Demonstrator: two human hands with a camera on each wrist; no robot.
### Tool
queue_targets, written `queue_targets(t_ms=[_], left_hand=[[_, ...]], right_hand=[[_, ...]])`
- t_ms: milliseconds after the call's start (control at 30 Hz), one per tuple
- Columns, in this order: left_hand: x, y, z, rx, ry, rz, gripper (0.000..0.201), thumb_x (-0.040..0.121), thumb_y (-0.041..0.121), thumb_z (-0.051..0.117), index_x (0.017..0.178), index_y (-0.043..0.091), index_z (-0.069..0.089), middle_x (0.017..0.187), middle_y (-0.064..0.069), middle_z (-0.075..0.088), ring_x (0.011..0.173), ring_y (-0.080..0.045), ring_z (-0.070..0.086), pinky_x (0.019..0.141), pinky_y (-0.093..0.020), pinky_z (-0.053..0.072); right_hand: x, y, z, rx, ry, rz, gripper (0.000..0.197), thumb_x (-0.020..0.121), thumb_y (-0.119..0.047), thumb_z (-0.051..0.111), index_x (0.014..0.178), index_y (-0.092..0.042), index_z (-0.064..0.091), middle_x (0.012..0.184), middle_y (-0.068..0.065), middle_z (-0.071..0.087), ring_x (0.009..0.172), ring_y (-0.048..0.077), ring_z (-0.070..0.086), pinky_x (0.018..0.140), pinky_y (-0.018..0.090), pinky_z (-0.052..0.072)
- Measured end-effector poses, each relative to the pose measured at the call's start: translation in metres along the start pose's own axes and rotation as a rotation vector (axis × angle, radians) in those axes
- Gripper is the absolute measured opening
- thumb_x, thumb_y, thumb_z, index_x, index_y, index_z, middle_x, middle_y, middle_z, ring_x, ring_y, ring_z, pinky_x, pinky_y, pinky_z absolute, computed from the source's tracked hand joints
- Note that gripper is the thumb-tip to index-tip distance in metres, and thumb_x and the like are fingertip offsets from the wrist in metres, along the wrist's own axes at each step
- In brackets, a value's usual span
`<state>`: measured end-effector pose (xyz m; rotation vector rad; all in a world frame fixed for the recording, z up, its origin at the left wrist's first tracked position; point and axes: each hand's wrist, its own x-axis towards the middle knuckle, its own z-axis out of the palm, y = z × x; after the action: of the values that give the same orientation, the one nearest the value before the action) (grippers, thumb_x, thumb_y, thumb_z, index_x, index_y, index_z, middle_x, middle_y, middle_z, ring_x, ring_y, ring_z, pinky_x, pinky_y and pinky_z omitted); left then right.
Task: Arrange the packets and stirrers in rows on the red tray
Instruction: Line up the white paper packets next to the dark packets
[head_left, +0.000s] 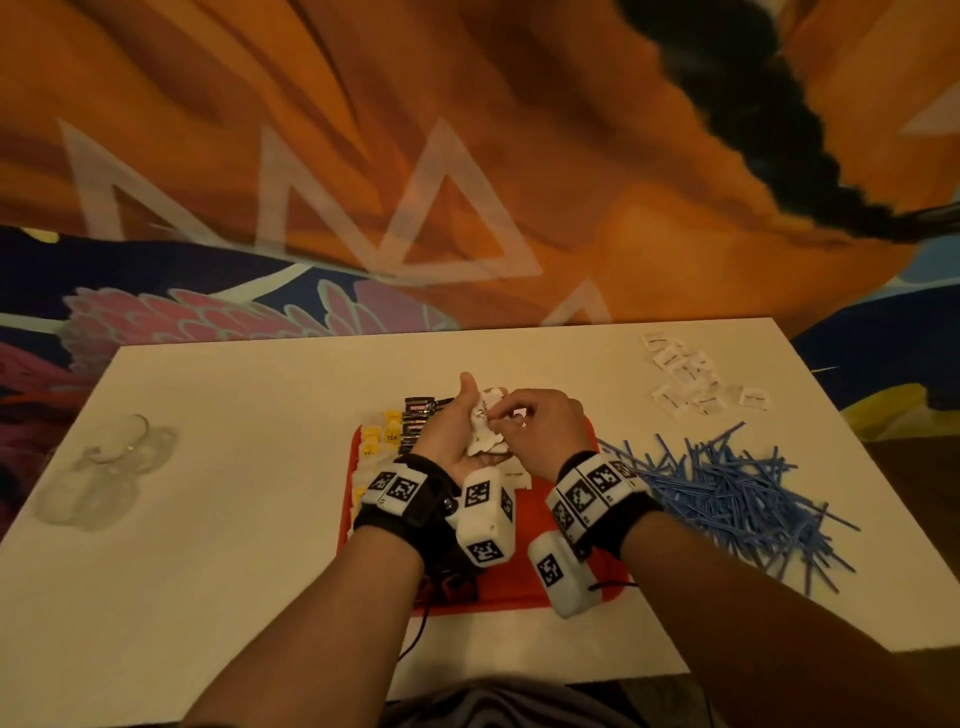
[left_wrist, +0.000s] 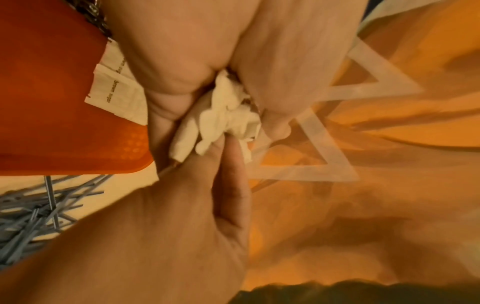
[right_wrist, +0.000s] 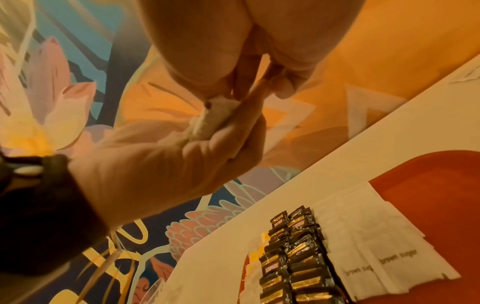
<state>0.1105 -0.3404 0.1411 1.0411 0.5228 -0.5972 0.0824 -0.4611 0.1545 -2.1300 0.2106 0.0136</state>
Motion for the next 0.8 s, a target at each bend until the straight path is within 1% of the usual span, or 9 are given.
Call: queue_targets(t_ms=[67, 133, 200, 267, 400, 467, 533, 667, 800], left_hand=[[-0.004, 0.002, -0.009, 0.024, 0.029, -0.018, 0.056, 0.097, 0.058, 0.047, 0.116, 0.008, 0.063, 0.101, -0.014, 0.070, 0.079, -0.027, 0.071, 0.073, -0.044, 0.060], [-0.004, 0.004, -0.017, 0.025, 0.027, -0.025, 0.040, 0.102, 0.046, 0.047, 0.110, 0.010, 0.062, 0.088, -0.012, 0.069, 0.068, -0.025, 0.069, 0.060, -0.036, 0.057], [-0.003, 0.003, -0.025, -0.004, 0.017, -0.041, 0.029, 0.104, 0.036, 0.045, 0.098, 0.013, 0.062, 0.081, -0.010, 0.067, 0.070, -0.025, 0.064, 0.070, -0.036, 0.051], [-0.009, 0.004, -0.027, -0.002, 0.004, -0.039, 0.029, 0.105, 0.031, 0.043, 0.093, 0.012, 0.061, 0.077, -0.008, 0.067, 0.066, -0.023, 0.064, 0.067, -0.034, 0.050], [-0.018, 0.000, -0.027, 0.017, -0.021, 0.035, 0.029, 0.105, 0.031, 0.047, 0.095, 0.008, 0.062, 0.068, -0.006, 0.070, 0.053, -0.017, 0.066, 0.043, -0.022, 0.052], [-0.016, -0.004, -0.027, -0.002, 0.014, 0.064, 0.024, 0.105, 0.025, 0.048, 0.095, 0.006, 0.060, 0.074, -0.008, 0.066, 0.052, -0.016, 0.063, 0.043, -0.021, 0.052], [-0.013, -0.009, -0.025, -0.041, 0.042, 0.093, 0.017, 0.103, 0.017, 0.050, 0.103, 0.005, 0.063, 0.083, -0.007, 0.062, 0.054, -0.012, 0.057, 0.046, -0.021, 0.050], [-0.015, -0.022, -0.006, 0.044, 0.019, 0.237, 0.026, 0.098, 0.025, 0.060, 0.108, 0.002, 0.067, 0.071, -0.002, 0.061, 0.051, -0.010, 0.046, 0.045, -0.020, 0.043], [-0.014, -0.024, 0.015, 0.186, 0.021, 0.339, 0.010, 0.095, 0.013, 0.064, 0.092, 0.004, 0.068, 0.060, -0.003, 0.057, 0.048, -0.013, 0.045, 0.044, -0.022, 0.040]], right_hand=[[-0.005, -0.005, 0.009, 0.060, 0.023, -0.004, 0.016, 0.079, -0.009, 0.076, 0.076, -0.023, 0.068, 0.073, -0.015, 0.063, 0.059, -0.013, 0.052, 0.056, 0.003, 0.037], [-0.009, -0.006, 0.017, 0.185, 0.030, 0.045, 0.026, 0.076, -0.007, 0.078, 0.082, -0.024, 0.058, 0.076, -0.009, 0.065, 0.058, -0.004, 0.054, 0.059, 0.012, 0.042], [-0.014, -0.007, 0.023, 0.317, 0.014, 0.124, 0.034, 0.075, -0.005, 0.079, 0.089, -0.024, 0.054, 0.084, 0.000, 0.069, 0.065, 0.009, 0.057, 0.065, 0.027, 0.050], [-0.017, -0.006, 0.026, 0.400, 0.014, 0.172, 0.037, 0.074, -0.002, 0.080, 0.092, -0.023, 0.055, 0.085, 0.003, 0.070, 0.069, 0.017, 0.060, 0.071, 0.037, 0.054], [-0.017, -0.008, 0.019, 0.584, 0.023, 0.195, 0.035, 0.075, 0.008, 0.075, 0.096, -0.012, 0.056, 0.080, 0.006, 0.070, 0.059, 0.018, 0.063, 0.062, 0.030, 0.052], [-0.013, -0.008, 0.012, 0.638, 0.036, 0.210, 0.035, 0.076, 0.010, 0.073, 0.100, -0.010, 0.058, 0.083, 0.007, 0.071, 0.066, 0.016, 0.066, 0.062, 0.026, 0.052], [-0.006, -0.006, 0.007, 0.699, 0.052, 0.234, 0.037, 0.076, 0.012, 0.071, 0.103, -0.012, 0.060, 0.089, 0.012, 0.071, 0.077, 0.023, 0.066, 0.070, 0.034, 0.056], [0.004, 0.000, -0.004, 0.769, 0.021, 0.278, 0.043, 0.077, 0.016, 0.069, 0.113, -0.006, 0.060, 0.096, 0.014, 0.069, 0.083, 0.025, 0.067, 0.071, 0.031, 0.057], [0.012, 0.011, -0.016, 0.646, -0.053, 0.271, 0.028, 0.074, 0.009, 0.072, 0.094, -0.008, 0.064, 0.084, 0.010, 0.063, 0.071, 0.022, 0.059, 0.062, 0.030, 0.049]])
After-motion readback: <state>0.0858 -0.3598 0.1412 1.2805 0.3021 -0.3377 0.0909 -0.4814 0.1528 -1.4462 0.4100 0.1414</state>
